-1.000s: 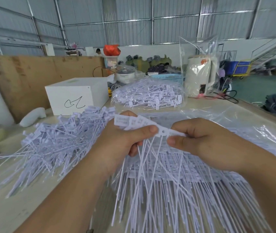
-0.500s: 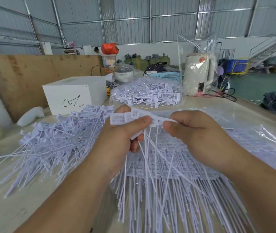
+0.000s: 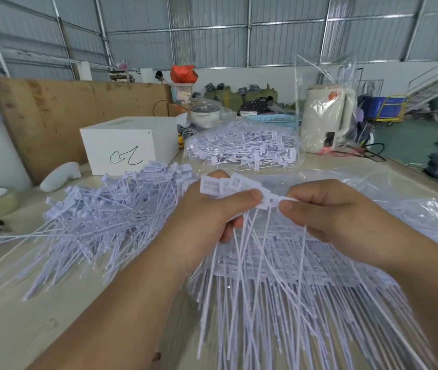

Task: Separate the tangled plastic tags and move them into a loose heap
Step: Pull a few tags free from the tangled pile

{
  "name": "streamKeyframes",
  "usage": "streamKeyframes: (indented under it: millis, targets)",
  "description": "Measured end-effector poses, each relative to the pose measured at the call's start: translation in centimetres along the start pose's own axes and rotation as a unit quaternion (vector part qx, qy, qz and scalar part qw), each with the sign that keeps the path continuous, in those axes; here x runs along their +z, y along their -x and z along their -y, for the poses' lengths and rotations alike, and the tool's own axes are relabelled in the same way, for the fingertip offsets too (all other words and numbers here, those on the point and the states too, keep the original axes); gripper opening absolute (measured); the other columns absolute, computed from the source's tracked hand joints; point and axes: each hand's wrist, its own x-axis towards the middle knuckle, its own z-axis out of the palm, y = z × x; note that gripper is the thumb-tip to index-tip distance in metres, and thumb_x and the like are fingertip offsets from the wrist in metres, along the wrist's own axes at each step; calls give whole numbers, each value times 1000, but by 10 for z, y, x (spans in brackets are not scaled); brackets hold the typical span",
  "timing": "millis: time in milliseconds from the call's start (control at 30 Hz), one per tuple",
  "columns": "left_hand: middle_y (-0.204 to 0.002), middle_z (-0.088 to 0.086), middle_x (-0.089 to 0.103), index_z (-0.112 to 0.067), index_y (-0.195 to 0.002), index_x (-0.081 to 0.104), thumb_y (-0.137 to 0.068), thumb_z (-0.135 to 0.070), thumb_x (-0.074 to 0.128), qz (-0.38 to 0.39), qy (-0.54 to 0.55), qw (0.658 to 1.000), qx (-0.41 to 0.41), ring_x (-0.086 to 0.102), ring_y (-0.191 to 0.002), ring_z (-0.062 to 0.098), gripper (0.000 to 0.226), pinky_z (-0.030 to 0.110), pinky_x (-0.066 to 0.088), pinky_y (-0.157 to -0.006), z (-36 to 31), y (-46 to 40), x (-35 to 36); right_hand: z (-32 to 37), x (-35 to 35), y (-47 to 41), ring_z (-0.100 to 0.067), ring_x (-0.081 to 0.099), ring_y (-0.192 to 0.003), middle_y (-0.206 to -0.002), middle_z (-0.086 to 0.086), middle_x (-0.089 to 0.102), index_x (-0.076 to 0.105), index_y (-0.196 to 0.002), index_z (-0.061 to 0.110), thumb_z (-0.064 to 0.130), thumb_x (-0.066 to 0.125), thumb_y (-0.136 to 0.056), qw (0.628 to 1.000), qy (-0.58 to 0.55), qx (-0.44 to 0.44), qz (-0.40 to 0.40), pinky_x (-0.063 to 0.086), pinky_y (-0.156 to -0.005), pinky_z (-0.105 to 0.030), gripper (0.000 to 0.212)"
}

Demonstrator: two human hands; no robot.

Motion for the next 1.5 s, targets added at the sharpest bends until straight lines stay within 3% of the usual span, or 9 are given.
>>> streamKeyframes:
  millis: [433,700,767,867,1033,1133,1267,1367,1500]
  targets:
    - [-46,-1,51,-29,-59,66,-66,-37,73,-1,52,999,-14,41,-34,10,13,16,33,-37,-2,5,11,3,12,3,-17,30,-52,-57,3,32,45,-61,12,31,58,-94,998,29,-35,-32,27,-50,-23,40]
    - [-47,-2,48,-19,-62,68,-68,-30,72,-40,246,965,-81,37,-35,6,13,15,32,-34,-7,7,16,7,11,0,-4,28,-45,-55,6,31,45,-66,10,37,53,-99,950,-94,-67,-290,27,-43,-15,43]
    - [-48,-2,48,-18,-67,65,-68,-32,73,-46,214,973,-78,36,-35,7,15,16,32,-35,-4,6,16,5,1,3,-13,29,-46,-56,0,33,51,-80,0,40,56,-95,959,-89,-101,-247,27,-42,-22,43]
    - [-48,-1,48,-21,-69,67,-71,-34,80,-22,138,989,-52,38,-36,9,19,17,33,-37,3,7,22,3,9,4,-25,40,-51,-62,3,55,57,-110,33,52,62,-86,991,-45,-85,-94,36,-46,-39,31]
    - [-48,-1,51,-21,-68,72,-67,-45,82,5,115,991,-69,41,-35,9,26,17,35,-37,4,9,23,4,17,4,-40,65,-90,-93,-6,73,32,-139,38,55,61,-83,998,5,-65,12,48,-88,-61,66]
    - [-50,0,53,-23,-63,71,-59,-58,78,33,108,989,-91,42,-36,10,36,19,37,-39,3,10,24,4,13,5,-35,67,-89,-91,-14,70,32,-138,44,56,61,-73,998,11,-60,6,50,-88,-57,72]
    - [-56,1,55,-24,-75,74,-64,-61,78,58,90,991,-77,44,-40,9,38,20,39,-41,4,11,21,-1,12,4,-2,62,-70,-79,9,66,37,-132,46,52,65,-81,997,64,-49,-2,50,-69,-21,59]
    - [-55,-1,58,-23,-68,74,-70,-40,77,65,40,996,-46,47,-41,8,18,18,38,-41,4,12,19,-1,15,3,-14,63,-67,-82,-2,69,40,-128,41,44,64,-88,992,104,-67,12,50,-63,-38,47]
    - [-65,10,60,-15,-81,75,-74,-32,75,34,62,997,-18,43,-42,11,19,18,36,-40,4,9,17,2,8,4,-28,69,-87,-91,1,73,63,-107,30,40,69,-87,997,32,-58,30,53,-82,-56,23]
